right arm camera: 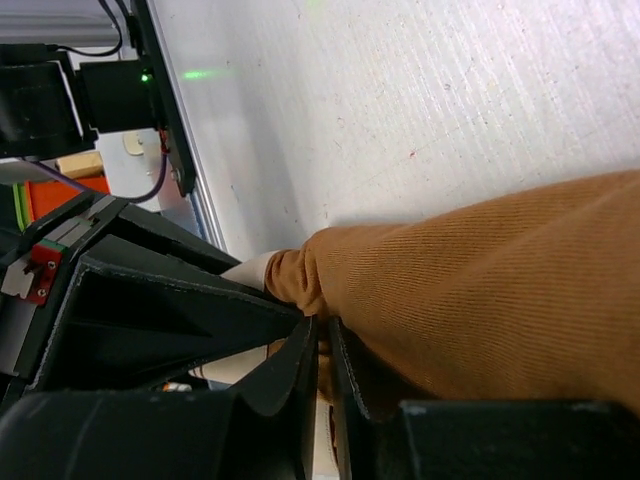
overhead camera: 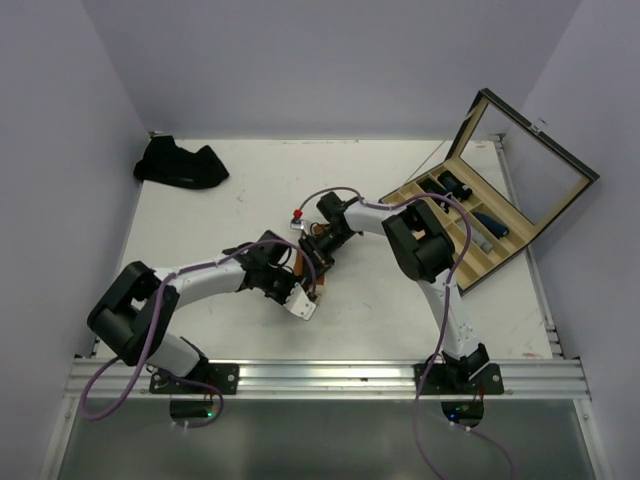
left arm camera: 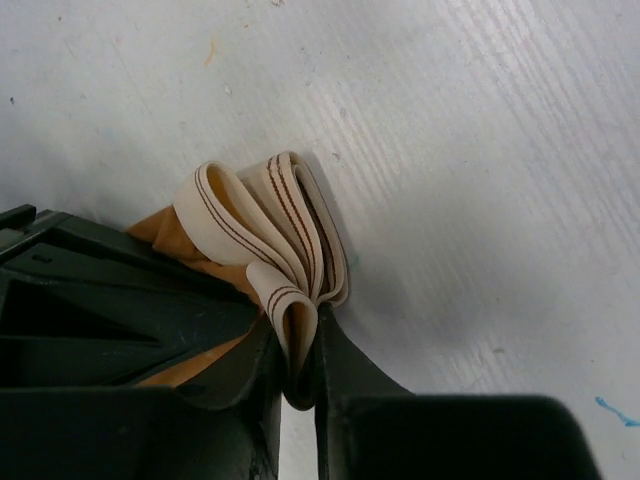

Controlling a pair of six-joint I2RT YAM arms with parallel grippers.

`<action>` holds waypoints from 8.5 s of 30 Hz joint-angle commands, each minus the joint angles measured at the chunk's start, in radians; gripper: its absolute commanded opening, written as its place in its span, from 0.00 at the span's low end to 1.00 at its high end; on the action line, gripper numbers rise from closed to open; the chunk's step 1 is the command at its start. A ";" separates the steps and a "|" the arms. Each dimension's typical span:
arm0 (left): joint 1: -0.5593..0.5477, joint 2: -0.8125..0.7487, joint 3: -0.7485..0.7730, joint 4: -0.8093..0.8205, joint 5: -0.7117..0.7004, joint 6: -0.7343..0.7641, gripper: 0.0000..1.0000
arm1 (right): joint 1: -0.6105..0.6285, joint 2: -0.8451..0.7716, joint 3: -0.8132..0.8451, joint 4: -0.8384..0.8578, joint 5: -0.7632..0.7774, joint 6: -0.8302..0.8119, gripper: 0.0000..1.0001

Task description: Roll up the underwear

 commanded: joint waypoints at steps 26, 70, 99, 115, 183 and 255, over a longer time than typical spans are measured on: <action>0.261 0.879 0.730 -0.829 0.388 -0.408 0.00 | -0.078 -0.758 -0.385 -0.013 0.346 -0.397 0.44; 0.321 0.855 0.623 -0.638 0.401 -0.625 0.19 | 0.307 -0.567 -0.629 0.554 0.497 -0.499 0.00; 0.140 -0.554 -0.248 0.071 -0.062 -0.449 0.47 | 0.091 0.139 -0.046 0.044 0.001 -0.095 0.00; -0.091 -0.387 -0.392 0.364 -0.345 -0.390 0.50 | 0.092 0.199 0.006 -0.011 0.061 -0.037 0.00; 0.278 0.963 0.669 -0.786 0.214 -0.474 0.00 | 0.233 -0.657 -0.402 0.174 0.446 -0.502 0.52; -0.030 -0.276 -0.187 -0.024 -0.252 -0.482 0.19 | 0.126 0.144 -0.049 0.050 0.139 -0.118 0.05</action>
